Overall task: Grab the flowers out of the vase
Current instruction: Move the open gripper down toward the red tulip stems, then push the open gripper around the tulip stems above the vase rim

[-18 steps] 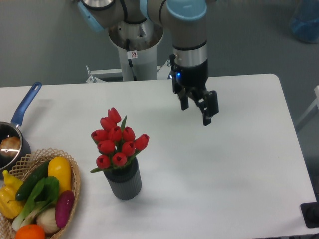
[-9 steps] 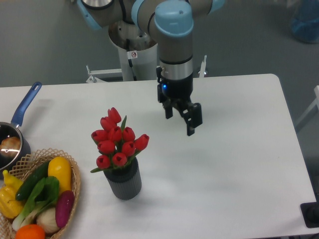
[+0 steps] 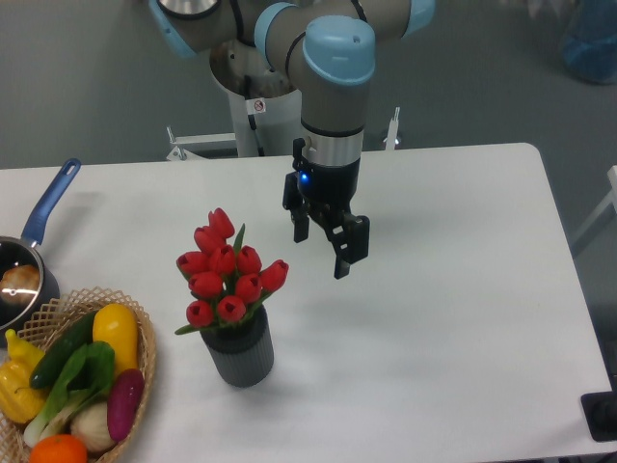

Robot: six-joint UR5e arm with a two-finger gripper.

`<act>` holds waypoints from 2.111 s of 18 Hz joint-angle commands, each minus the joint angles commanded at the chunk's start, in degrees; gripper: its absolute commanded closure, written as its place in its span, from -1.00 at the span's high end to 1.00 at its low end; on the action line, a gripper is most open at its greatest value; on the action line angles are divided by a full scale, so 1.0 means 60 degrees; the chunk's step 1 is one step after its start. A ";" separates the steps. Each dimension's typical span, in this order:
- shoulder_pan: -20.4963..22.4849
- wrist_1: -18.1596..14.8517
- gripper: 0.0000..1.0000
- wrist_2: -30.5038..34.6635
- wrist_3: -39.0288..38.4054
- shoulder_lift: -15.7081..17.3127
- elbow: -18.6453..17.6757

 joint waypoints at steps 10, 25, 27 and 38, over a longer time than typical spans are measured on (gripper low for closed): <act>-0.0190 0.0029 1.00 -0.0177 0.0103 -0.0454 0.0015; 0.0235 0.0000 1.00 -0.2168 0.0923 -0.1200 0.0029; 0.0235 -0.0014 1.00 -0.2724 0.0908 -0.1289 -0.0014; 0.0191 -0.0088 1.00 -0.3810 0.0527 -0.1436 -0.0146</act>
